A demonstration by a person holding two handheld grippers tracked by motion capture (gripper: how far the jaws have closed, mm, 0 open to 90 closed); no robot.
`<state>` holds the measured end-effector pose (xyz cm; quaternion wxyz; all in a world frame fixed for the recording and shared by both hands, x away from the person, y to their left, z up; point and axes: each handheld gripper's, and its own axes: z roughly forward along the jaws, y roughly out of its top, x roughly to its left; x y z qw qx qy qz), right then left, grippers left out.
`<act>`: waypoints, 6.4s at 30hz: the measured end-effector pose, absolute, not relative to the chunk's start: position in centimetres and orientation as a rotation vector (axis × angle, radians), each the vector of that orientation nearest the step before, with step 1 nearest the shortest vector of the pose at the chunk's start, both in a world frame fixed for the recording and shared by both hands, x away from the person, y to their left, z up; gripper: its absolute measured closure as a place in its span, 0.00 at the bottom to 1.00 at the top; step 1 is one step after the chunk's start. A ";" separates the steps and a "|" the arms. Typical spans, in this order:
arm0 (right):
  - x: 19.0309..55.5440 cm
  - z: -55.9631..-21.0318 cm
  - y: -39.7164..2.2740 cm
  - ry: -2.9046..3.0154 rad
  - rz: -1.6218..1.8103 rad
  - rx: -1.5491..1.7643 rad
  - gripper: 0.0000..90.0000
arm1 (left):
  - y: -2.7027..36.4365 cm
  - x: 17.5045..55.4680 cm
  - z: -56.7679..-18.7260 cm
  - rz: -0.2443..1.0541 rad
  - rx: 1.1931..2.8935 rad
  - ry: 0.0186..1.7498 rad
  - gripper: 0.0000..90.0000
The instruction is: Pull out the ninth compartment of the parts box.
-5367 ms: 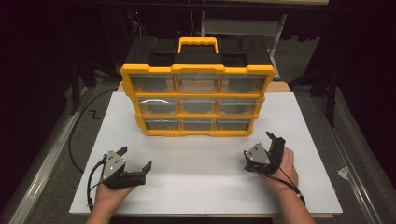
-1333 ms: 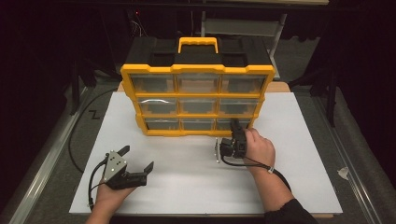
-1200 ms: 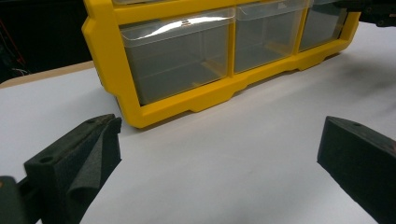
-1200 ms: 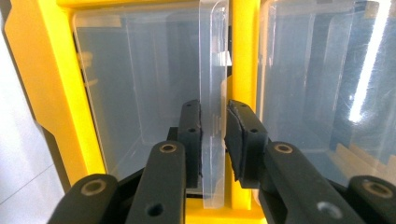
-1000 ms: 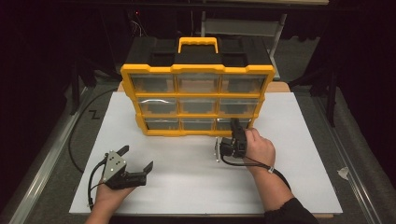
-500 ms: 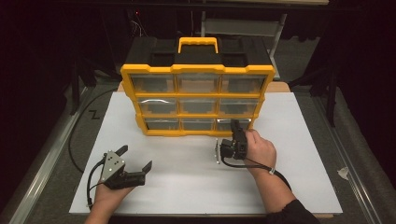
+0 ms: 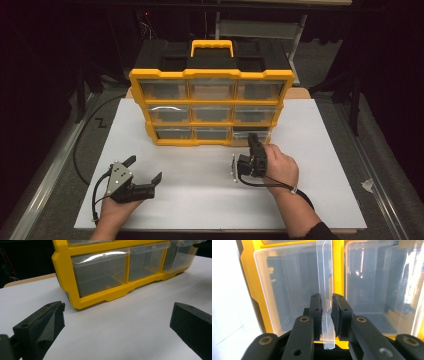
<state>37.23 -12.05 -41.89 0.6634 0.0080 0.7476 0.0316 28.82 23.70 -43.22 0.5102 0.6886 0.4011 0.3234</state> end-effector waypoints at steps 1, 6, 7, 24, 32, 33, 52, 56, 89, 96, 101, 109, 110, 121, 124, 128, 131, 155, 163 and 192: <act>37.2 -41.7 -12.0 1.707 0.053 0.026 0.83 | 23.7 28.8 -43.2 0.778 1.658 0.965 0.00; 37.6 -41.4 -12.0 1.725 0.057 0.031 0.62 | 23.7 28.9 -43.2 0.778 1.658 0.967 0.00; 37.8 -41.4 -12.0 1.725 0.062 0.024 0.59 | 23.7 28.9 -43.2 0.777 1.657 0.967 0.00; 37.7 -41.3 -12.0 1.758 0.004 0.009 0.87 | 23.7 28.8 -43.3 0.774 1.662 0.956 0.00; 36.7 -41.4 -12.2 1.754 0.026 0.009 0.86 | 23.6 28.9 -43.3 0.769 1.664 0.953 0.00; 36.5 -41.3 -12.3 1.753 0.024 0.003 0.86 | 23.6 28.9 -43.3 0.766 1.667 0.953 0.00; 33.5 -41.7 -12.7 1.737 0.033 -0.015 0.87 | 23.5 28.9 -43.3 0.763 1.663 0.956 0.00; 33.2 -41.8 -12.7 1.737 0.034 -0.011 0.87 | 23.4 29.0 -43.4 0.760 1.667 0.957 0.00; 31.4 -41.9 -13.0 1.760 0.067 -0.016 0.74 | 23.5 28.8 -43.3 0.763 1.669 0.943 0.00; 30.9 -41.7 -13.5 1.786 0.097 -0.018 0.55 | 23.5 28.8 -43.3 0.761 1.671 0.939 0.00; 30.1 -42.1 -14.4 1.846 0.106 -0.008 0.52 | 23.4 28.8 -43.3 0.761 1.672 0.934 0.00; 29.3 -43.4 -16.9 1.852 0.086 0.002 0.49 | 23.3 28.7 -43.3 0.757 1.669 0.936 0.00; 29.2 -43.5 -17.2 1.859 0.080 0.014 0.49 | 23.3 28.7 -43.4 0.755 1.673 0.934 0.00; 29.3 -44.4 -18.9 1.884 0.088 0.049 0.44 | 23.2 28.7 -43.6 0.751 1.677 0.942 0.00; 29.4 -44.2 -19.0 1.878 0.094 0.041 0.43 | 23.2 28.7 -43.6 0.751 1.677 0.944 0.00; 29.4 -44.3 -18.9 1.887 0.096 0.048 0.41 | 23.3 28.6 -43.6 0.751 1.677 0.943 0.00; 29.4 -44.3 -18.7 1.892 0.096 0.042 0.38 | 23.3 28.5 -43.6 0.749 1.674 0.944 0.00; 29.4 -44.0 -18.5 1.849 0.118 0.032 0.01 | 23.4 28.6 -43.6 0.727 1.672 0.958 0.00; 30.0 -43.9 -19.1 1.872 0.195 0.162 0.01 | 23.6 28.7 -43.5 0.736 1.660 0.962 0.00; 31.7 -42.4 -24.7 1.890 1.141 1.030 0.02 | 23.4 28.7 -43.4 0.717 1.653 0.963 0.00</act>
